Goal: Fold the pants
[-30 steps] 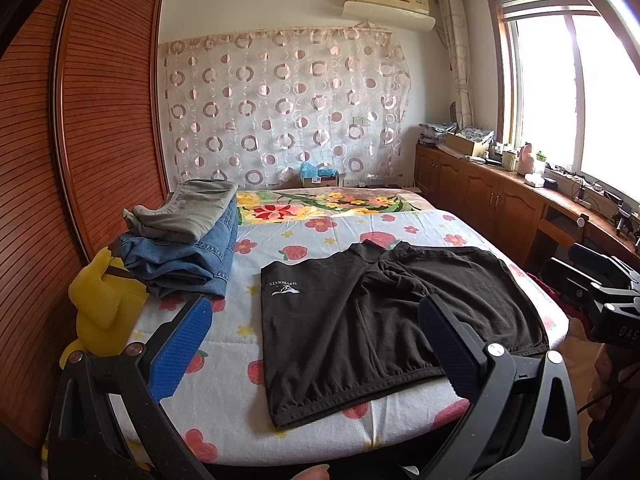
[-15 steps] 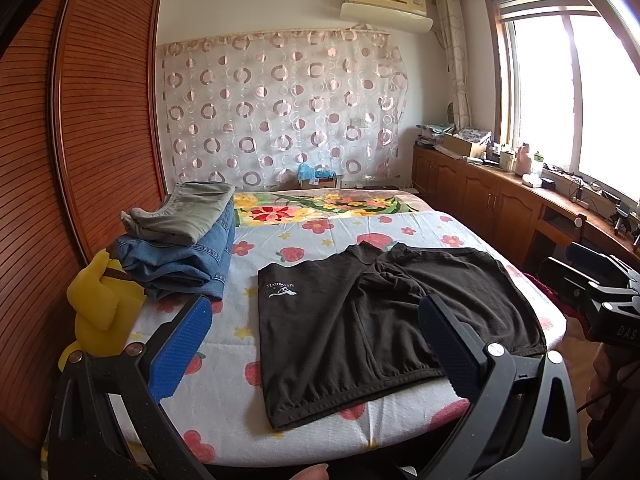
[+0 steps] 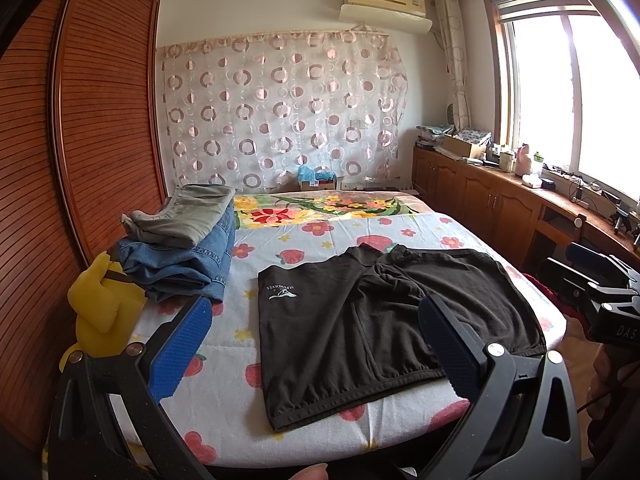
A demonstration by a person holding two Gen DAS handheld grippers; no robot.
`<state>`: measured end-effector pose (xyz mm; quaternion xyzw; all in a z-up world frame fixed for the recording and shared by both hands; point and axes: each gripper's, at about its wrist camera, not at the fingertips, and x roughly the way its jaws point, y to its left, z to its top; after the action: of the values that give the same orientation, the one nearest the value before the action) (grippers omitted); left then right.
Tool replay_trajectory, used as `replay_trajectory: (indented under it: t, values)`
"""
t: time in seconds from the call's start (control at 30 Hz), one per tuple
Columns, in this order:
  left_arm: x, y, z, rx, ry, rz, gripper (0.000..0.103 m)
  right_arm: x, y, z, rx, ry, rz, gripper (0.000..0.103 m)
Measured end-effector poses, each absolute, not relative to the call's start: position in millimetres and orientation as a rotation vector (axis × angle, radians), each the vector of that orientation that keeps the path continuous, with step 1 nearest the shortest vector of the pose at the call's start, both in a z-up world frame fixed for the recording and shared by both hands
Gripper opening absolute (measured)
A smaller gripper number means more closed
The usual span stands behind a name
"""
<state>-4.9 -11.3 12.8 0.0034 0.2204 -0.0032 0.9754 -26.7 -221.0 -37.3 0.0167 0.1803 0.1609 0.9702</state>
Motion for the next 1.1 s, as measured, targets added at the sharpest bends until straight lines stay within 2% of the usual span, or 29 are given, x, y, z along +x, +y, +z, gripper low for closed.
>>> replay_trajectory:
  t: [0.6,1.1]
  values:
    - [3.6,-15.3,7.4,0.02,0.491,-0.023,0.103,-22.5,-222.3,-41.6,0.023,0.383,0.326,0.103]
    - [21.8,17.0,-37.5,-0.007,0.614,-0.032,0.103,2.0,-223.3,-55.3,-0.056,0.496,0.342,0.103]
